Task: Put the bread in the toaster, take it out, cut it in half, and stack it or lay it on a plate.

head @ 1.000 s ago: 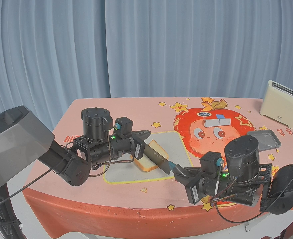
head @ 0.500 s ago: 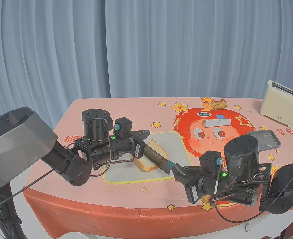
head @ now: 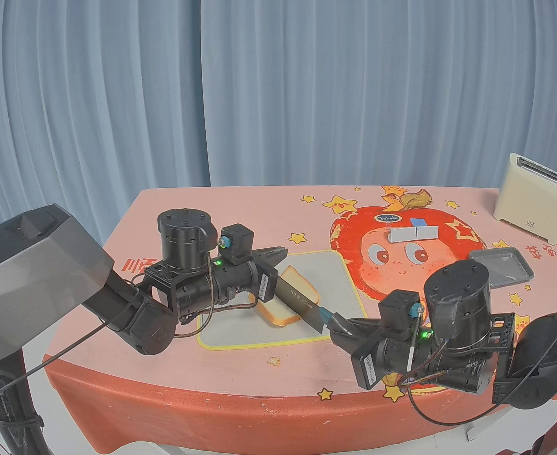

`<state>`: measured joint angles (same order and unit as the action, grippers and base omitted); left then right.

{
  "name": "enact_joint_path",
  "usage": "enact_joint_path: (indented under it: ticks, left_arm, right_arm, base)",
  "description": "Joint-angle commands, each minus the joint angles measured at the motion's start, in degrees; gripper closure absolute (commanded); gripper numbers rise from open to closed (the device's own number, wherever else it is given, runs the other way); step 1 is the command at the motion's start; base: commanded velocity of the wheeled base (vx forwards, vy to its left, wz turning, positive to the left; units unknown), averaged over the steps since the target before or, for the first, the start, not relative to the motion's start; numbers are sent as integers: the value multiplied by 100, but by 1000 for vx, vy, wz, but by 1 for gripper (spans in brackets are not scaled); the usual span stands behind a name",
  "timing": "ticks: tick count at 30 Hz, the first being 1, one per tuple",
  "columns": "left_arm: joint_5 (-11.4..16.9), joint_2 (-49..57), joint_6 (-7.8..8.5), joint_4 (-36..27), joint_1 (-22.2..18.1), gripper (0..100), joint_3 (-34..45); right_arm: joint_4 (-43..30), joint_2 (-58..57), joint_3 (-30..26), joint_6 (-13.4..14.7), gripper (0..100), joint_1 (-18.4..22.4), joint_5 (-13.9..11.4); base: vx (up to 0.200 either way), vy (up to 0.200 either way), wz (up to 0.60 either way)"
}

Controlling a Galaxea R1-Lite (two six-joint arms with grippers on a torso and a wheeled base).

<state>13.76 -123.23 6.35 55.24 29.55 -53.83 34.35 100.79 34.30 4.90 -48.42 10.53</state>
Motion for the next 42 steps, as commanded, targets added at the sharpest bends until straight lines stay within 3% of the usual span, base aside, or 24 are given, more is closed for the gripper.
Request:
enact_joint_path:
  ticks: [1, 42]
  left_arm:
    - [4, 247, -2, -4, 16, 100, -31]
    - [-5, -280, 15, 31, -2, 100, 110]
  right_arm:
    - [1, -24, 41, 2, 100, 8, 1]
    - [10, 11, 50, 2, 100, 140, 1]
  base:
    - [0, 0, 0]
    - [0, 0, 0]
